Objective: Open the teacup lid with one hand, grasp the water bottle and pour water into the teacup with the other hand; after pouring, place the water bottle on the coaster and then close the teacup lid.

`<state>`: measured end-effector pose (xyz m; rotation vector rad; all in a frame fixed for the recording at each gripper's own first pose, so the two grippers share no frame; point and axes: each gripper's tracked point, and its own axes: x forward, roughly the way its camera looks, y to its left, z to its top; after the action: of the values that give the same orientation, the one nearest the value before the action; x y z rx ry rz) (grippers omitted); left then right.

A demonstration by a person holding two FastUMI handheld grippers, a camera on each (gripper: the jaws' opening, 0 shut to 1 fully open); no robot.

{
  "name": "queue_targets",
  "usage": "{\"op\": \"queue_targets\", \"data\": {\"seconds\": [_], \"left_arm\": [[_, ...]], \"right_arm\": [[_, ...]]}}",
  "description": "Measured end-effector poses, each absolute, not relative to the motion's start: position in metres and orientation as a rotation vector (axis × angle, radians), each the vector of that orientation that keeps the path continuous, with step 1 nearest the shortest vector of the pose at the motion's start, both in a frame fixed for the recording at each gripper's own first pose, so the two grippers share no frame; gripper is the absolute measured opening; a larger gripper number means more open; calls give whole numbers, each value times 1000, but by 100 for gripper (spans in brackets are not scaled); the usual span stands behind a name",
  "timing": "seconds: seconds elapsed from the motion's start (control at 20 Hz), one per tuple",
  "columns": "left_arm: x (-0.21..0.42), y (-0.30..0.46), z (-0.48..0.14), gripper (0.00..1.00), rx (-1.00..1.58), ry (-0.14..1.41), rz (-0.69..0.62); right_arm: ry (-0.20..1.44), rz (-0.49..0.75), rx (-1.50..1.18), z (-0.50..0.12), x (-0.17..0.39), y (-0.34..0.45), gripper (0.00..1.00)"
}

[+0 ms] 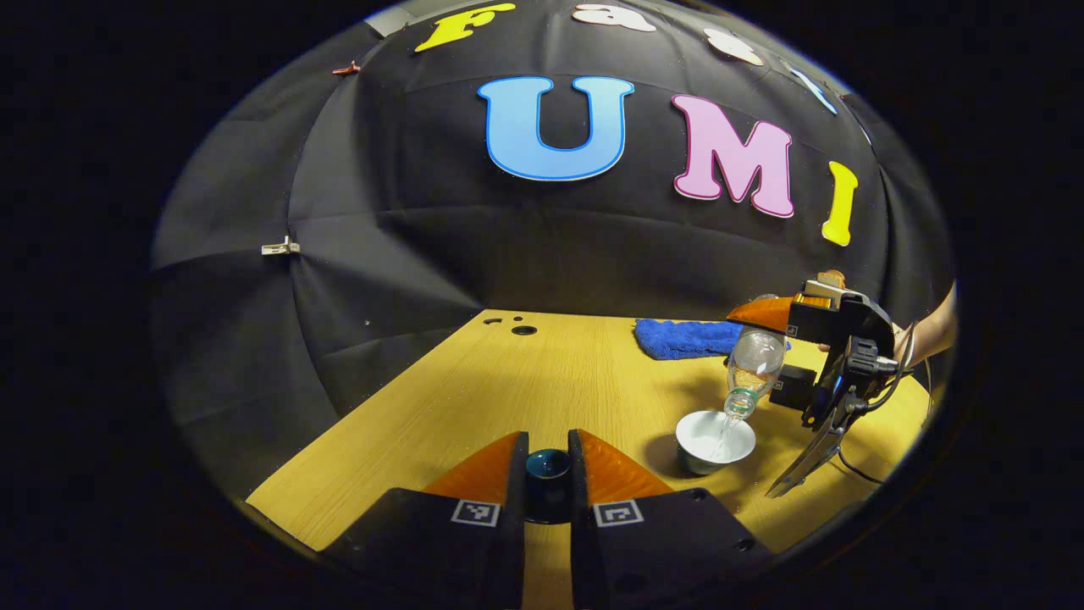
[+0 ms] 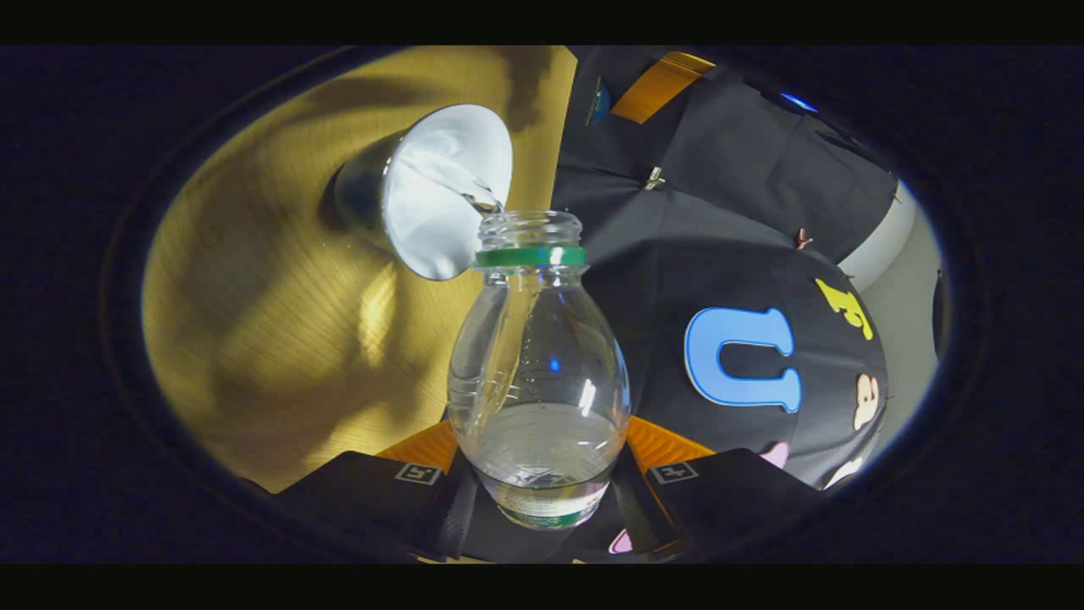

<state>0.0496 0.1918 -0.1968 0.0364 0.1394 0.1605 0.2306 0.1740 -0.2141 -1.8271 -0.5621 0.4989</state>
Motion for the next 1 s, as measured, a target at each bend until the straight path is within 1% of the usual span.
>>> {"op": "queue_targets", "data": {"seconds": [0.05,0.1,0.15,0.2,0.25,0.3,0.35,0.4,0.55,0.6,0.65,0.7,1.0], "left_arm": [[49,192,-197,29,37,138,160],[49,192,-198,26,37,139,160],[50,193,-199,29,38,143,161],[49,193,-200,29,39,145,161],[48,193,-200,26,38,146,159],[49,193,-199,29,39,146,158],[48,192,-200,26,42,145,159],[48,192,-198,29,46,144,160],[49,193,-197,29,54,142,165],[49,193,-197,29,55,142,165],[48,193,-198,29,56,144,166],[47,193,-198,26,58,145,167],[47,189,-202,26,59,152,168]], "right_arm": [[-573,503,-1839,-213,231,175,74],[-586,505,-1850,-212,231,176,70],[-599,501,-1861,-210,232,176,74],[-603,497,-1874,-209,234,177,73],[-614,494,-1888,-207,236,177,74],[-626,491,-1901,-204,235,177,73],[-639,490,-1911,-203,235,178,73],[-652,492,-1922,-203,235,179,73],[-700,496,-1970,-198,233,183,73],[-716,500,-1979,-197,233,184,77],[-722,500,-1981,-197,233,184,73],[-723,501,-1983,-197,235,184,73],[-746,489,-1990,-191,239,187,73]]}}
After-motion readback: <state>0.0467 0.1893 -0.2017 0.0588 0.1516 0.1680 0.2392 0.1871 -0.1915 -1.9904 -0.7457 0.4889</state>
